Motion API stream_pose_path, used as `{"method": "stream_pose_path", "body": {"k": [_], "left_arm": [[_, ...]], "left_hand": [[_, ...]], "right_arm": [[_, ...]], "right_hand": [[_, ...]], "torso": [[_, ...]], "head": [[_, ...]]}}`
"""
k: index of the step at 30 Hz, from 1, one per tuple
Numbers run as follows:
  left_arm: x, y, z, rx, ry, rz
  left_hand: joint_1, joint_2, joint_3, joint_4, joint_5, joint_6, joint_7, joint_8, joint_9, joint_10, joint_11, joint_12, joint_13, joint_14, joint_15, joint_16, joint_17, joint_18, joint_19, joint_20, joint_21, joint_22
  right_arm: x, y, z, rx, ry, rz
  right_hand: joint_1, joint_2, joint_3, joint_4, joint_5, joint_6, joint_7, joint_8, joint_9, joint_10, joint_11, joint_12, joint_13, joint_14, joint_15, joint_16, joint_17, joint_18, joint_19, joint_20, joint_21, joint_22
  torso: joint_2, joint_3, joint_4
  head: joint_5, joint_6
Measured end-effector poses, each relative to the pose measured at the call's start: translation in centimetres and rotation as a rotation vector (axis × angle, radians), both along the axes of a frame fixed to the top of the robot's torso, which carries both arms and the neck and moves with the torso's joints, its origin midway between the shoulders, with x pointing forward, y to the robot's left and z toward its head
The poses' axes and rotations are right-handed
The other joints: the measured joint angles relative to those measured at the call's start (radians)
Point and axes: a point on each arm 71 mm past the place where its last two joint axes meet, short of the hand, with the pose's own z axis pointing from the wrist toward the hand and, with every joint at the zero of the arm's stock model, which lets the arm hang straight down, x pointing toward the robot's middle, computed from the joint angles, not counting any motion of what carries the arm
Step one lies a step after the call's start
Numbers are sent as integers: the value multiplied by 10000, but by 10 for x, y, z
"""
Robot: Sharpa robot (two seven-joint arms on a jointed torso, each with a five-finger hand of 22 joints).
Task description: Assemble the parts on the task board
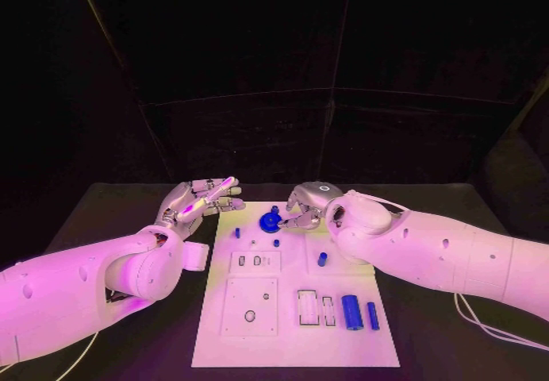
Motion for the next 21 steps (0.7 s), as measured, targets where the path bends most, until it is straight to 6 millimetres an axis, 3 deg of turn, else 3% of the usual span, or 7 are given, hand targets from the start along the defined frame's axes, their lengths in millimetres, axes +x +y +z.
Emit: {"method": "stream_pose_path", "body": {"k": [4,10,17,21], "left_arm": [[0,2,0,16,1,43],[0,4,0,31,1,82],[2,2,-1,32,-6,64],[3,1,-1,38,-14,60]], "left_hand": [[0,0,0,0,0,0,0,0,0,0,0,0,0,0,0,-12,0,-1,0,0,0,0],[0,0,18,-74,0,3,3,0,-1,0,0,0,1,0,0,-38,22,-1,0,0,-58,-11],[52,52,27,-138,0,92,-15,0,0,92,-19,0,1,0,0,-77,57,-2,44,-45,-77,-23],[52,52,27,-138,0,92,-15,0,0,91,-19,0,2,0,0,-77,56,0,80,-8,-76,-22]], "right_arm": [[-4,-34,4,799,-68,-203],[-8,-101,6,2316,733,-572],[-8,-156,6,3700,1377,-800],[-5,-171,5,4078,1515,-860]], "right_hand": [[696,49,-112,-226,-71,74,-71,18,14,145,-40,177,158,0,-1,0,0,0,0,0,0,0],[2811,96,320,-1534,-494,402,-139,88,35,85,-128,91,120,0,-1,-61,-1,-1,-200,-58,-74,0],[3096,-82,357,-1905,-139,486,-159,88,34,85,-128,78,128,0,-1,-61,-1,0,-272,-55,-113,0],[3190,-97,386,-1992,-83,486,-159,88,15,86,-128,56,112,0,0,-61,-1,1,-272,-55,-113,0]], "torso": [[-8,-6,-10],[-25,-8,-48],[-59,35,-120],[-59,58,-127]], "head": [[-5,40],[-38,106],[-110,160],[-154,165]]}}
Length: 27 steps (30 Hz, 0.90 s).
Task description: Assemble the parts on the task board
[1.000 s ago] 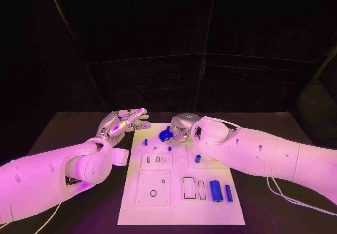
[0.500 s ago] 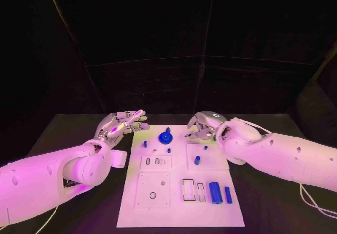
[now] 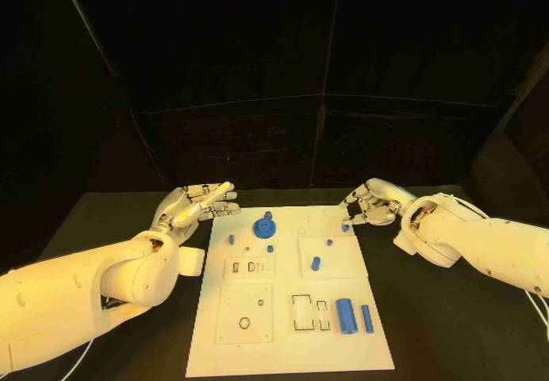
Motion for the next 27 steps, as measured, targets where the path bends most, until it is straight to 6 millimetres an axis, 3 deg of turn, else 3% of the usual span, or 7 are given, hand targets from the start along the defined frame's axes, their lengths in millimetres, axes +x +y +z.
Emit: {"method": "stream_pose_path", "body": {"k": [6,12,27], "left_arm": [[2,-1,-1,17,-5,14],[4,1,-2,46,-3,68],[6,2,-4,72,4,113]], "left_hand": [[0,0,0,0,0,0,0,0,0,0,0,0,0,0,0,0,-1,0,0,0,0,1],[0,0,0,0,0,-1,0,0,0,36,-36,0,1,0,0,0,-1,0,0,0,0,1],[0,0,0,0,0,-1,0,0,0,35,-36,0,1,0,0,0,7,0,34,-34,-38,3]], "right_arm": [[4,-14,-6,124,112,-100],[6,-15,-15,71,265,-14],[7,-12,-32,-198,664,193]], "right_hand": [[0,0,7,-85,0,-304,100,-51,-40,-76,77,-134,-128,0,0,-40,0,0,-72,0,-43,0],[0,0,13,-146,-58,-486,131,-50,-40,-163,91,-266,-241,0,0,-39,8,0,-107,34,-43,0],[-1,-1,13,-146,-95,-570,145,-49,-39,-199,128,-304,-255,0,0,-38,6,0,-107,34,-43,0]], "torso": [[12,49,-35],[16,68,-35],[16,54,-30]], "head": [[14,-34],[46,-59],[95,-134]]}}
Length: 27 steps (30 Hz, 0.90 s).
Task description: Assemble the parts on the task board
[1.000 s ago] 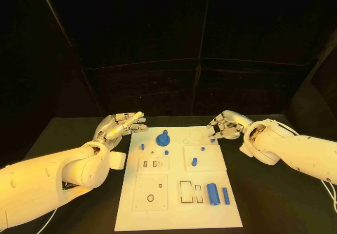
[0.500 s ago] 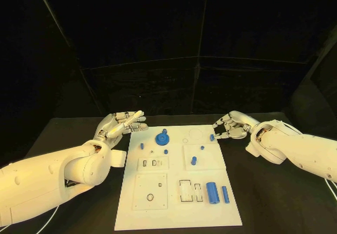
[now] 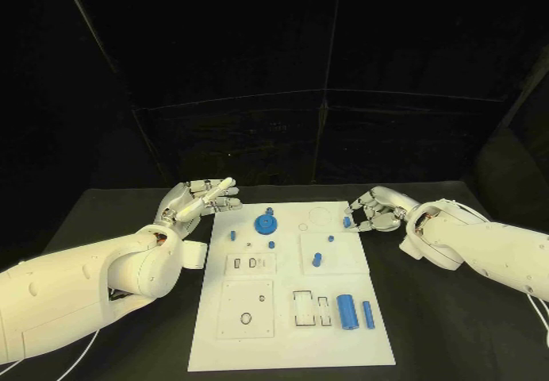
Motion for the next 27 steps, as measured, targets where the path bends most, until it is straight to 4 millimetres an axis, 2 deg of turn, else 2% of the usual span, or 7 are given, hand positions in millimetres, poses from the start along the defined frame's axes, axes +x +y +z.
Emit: {"method": "stream_pose_path", "body": {"k": [9,15,20,22,27], "left_arm": [[0,0,0,1,2,0],[0,0,0,1,3,-1],[0,0,0,3,5,1],[0,0,0,4,6,5],[0,1,0,11,10,23]], "left_hand": [[0,0,0,-56,0,-1,0,0,0,0,0,0,0,0,0,0,-1,0,0,0,0,-8],[0,0,0,-56,0,-1,-1,0,0,0,0,0,0,0,0,0,-2,0,0,0,0,-7],[0,0,0,-56,0,-1,0,0,0,0,0,0,1,0,0,0,-2,0,0,0,0,-7],[0,0,0,-56,0,-1,0,0,0,0,0,0,1,0,0,0,-3,0,0,0,0,-6],[0,0,0,-56,0,-1,0,0,0,0,0,0,1,0,0,0,-3,0,0,0,0,-6]], "right_arm": [[4,5,-3,-79,40,44],[5,7,-4,-108,62,56],[6,8,-5,-131,98,71],[7,8,-5,-141,119,71],[7,7,-5,-173,180,55]], "right_hand": [[-137,141,3,-3,-83,64,-19,21,33,0,0,44,75,0,0,0,-1,1,0,0,0,0],[-206,484,240,17,-397,380,-57,80,56,58,-57,172,182,0,0,1,-1,1,0,0,0,0],[-224,704,484,-26,-754,722,-155,213,72,130,-129,242,268,0,0,1,-2,1,0,0,0,0],[-197,729,565,-61,-834,861,-212,244,85,165,-164,243,290,8,-8,2,-2,1,0,0,0,0],[-182,743,597,-93,-874,900,-211,244,84,166,-165,314,312,36,-43,2,-3,1,37,-37,0,0]], "torso": [[-5,-5,0],[-10,-5,4],[-11,-5,4],[-12,-5,4],[-12,-5,4]], "head": [[-22,-19],[-11,-32],[0,-48],[-26,-64],[-53,-87]]}}
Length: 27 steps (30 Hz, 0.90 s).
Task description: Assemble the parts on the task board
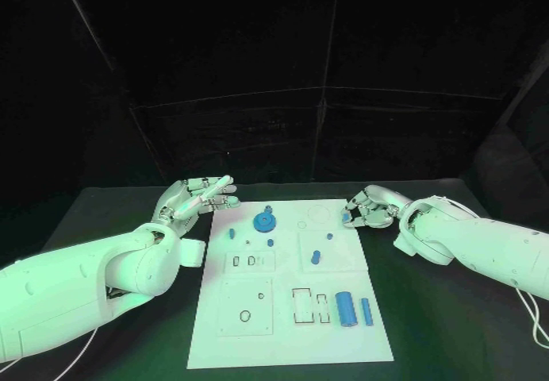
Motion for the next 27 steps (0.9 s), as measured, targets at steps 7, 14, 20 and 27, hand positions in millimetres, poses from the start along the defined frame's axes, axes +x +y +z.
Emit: {"method": "stream_pose_path", "body": {"k": [7,14,20,27], "left_arm": [[0,1,0,7,9,17],[0,2,0,11,17,24],[-1,2,0,12,23,22],[-1,2,0,14,29,24]], "left_hand": [[0,0,0,0,0,0,0,0,0,0,0,0,0,0,0,-40,9,0,0,0,0,0],[0,0,0,0,0,0,0,0,0,0,0,0,0,0,0,-40,8,0,0,0,0,1],[0,0,0,0,0,0,0,0,0,0,0,0,1,0,0,-40,7,0,0,0,0,-10],[0,0,0,0,0,0,0,0,0,0,0,0,1,0,0,-40,6,0,0,0,0,-10]], "right_arm": [[0,-1,-1,-34,78,-30],[0,0,-1,-80,101,-57],[1,2,-1,-137,64,-80],[0,3,1,-207,-121,-167]], "right_hand": [[0,-1,42,-43,-19,65,-42,0,-2,53,-53,44,56,-34,-35,0,0,0,36,-36,0,0],[-1,-2,107,-50,-19,92,-16,37,-4,53,-53,51,82,-35,-35,1,-1,0,73,-73,0,0],[-2,-3,181,-126,-19,157,-54,34,-10,97,-97,93,113,-35,-35,1,-1,0,73,-72,0,0],[-17,69,515,-209,-25,387,-137,96,-31,160,-160,176,203,-34,-107,2,-1,-1,209,-131,61,0]], "torso": [[-2,0,-1],[-4,0,-1],[-4,1,-1],[-6,3,-1]], "head": [[-18,-52],[-19,-62],[-22,-69],[-26,-77]]}}
